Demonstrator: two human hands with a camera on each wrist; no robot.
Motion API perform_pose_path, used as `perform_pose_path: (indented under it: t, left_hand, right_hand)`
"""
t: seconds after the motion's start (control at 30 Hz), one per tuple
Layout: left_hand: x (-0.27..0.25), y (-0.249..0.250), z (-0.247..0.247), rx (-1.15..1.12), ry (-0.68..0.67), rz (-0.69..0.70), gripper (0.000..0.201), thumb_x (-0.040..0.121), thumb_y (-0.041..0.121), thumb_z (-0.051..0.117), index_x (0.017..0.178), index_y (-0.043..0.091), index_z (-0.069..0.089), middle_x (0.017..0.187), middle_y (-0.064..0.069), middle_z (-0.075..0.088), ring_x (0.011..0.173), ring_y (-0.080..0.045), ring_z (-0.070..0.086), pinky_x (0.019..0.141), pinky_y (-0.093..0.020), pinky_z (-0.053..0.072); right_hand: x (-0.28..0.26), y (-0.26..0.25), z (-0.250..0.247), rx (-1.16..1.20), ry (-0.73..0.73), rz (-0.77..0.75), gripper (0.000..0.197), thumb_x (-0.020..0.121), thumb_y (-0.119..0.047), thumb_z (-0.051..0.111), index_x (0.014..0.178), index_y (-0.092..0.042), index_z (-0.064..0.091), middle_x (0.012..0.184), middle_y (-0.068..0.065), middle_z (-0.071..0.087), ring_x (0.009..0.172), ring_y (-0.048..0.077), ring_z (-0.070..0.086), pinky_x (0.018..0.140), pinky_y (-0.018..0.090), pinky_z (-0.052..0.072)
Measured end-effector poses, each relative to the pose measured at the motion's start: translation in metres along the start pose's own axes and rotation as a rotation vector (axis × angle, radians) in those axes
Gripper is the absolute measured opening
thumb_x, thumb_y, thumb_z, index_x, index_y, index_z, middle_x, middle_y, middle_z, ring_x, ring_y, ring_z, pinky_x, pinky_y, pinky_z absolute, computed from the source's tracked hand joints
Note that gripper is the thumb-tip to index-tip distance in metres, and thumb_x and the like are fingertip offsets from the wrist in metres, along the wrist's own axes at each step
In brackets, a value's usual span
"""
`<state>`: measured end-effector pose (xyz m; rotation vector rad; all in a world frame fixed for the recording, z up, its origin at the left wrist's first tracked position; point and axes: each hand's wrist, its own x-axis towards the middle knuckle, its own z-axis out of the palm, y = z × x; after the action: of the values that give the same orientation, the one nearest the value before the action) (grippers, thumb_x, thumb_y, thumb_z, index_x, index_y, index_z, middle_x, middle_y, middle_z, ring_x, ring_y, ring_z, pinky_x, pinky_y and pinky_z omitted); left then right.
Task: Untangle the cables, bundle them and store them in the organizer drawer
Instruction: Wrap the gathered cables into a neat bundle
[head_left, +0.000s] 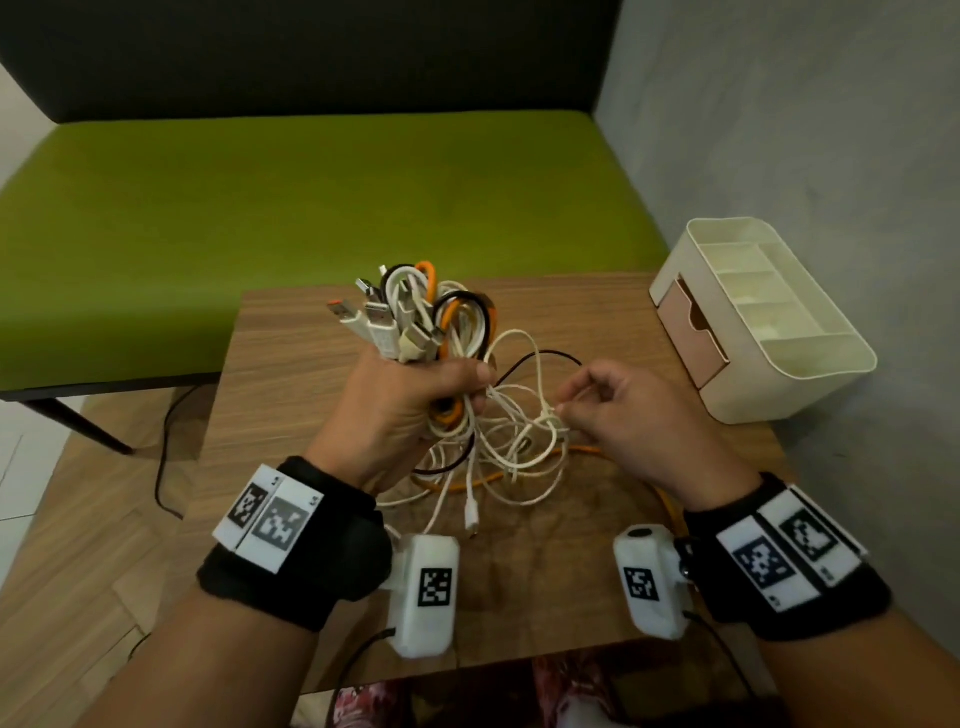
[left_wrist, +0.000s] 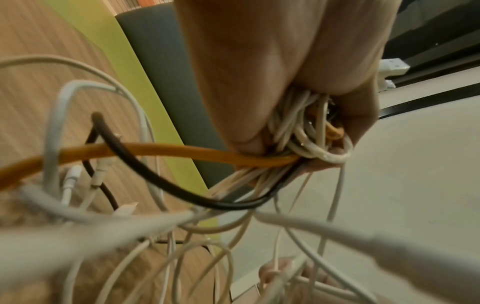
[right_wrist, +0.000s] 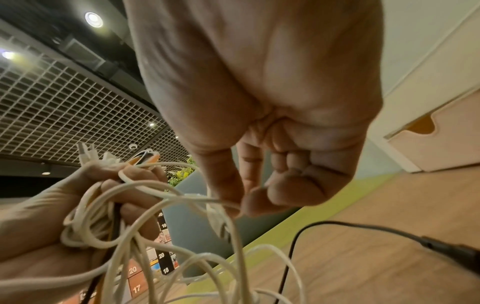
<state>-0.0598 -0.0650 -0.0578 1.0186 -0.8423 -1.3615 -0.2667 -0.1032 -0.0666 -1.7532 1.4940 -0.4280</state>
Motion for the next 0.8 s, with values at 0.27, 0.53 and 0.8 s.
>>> perform_pose_path:
  t: [0.27,0.53,0.8]
  left_hand:
    - [-0.001,0.002,-0.002,0.075,-0.008,-0.013,0.021,0.059,0.002,0.075,0.073,0.018,0.073,0.068,-0.017,0.059,0.052,-0.022,0.056,0.056,-0.03,0.046]
    - [-0.003,0.003,0.002,0.213,-0.02,-0.044,0.02,0.053,0.014,0.076,0.072,0.01,0.072,0.068,-0.024,0.059,0.055,-0.026,0.053,0.064,-0.041,0.038]
    - [0.001,-0.005,0.001,0.307,0.108,0.038,0.012,0.076,-0.006,0.07,0.078,-0.009,0.059,0.057,-0.012,0.063,0.054,-0.024,0.059,0.055,-0.028,0.045]
  right_hand:
    - [-0.002,-0.009,-0.004,0.507,-0.178,-0.13,0.025,0.086,-0.004,0.07,0.099,-0.025,0.071,0.095,-0.005,0.073,0.088,0.014,0.068,0.081,0.032,0.056]
    - [0.007,0.0,-0.008,-0.027,0.494,-0.367,0.027,0.094,-0.034,0.064,0.074,-0.017,0.059,0.064,-0.001,0.055,0.06,0.01,0.051,0.053,0.021,0.039]
    - [0.003,-0.019,-0.002,0.715,0.028,0.029,0.024,0.099,-0.015,0.055,0.082,-0.004,0.067,0.059,0.006,0.066,0.045,0.01,0.056,0.037,0.02,0.038]
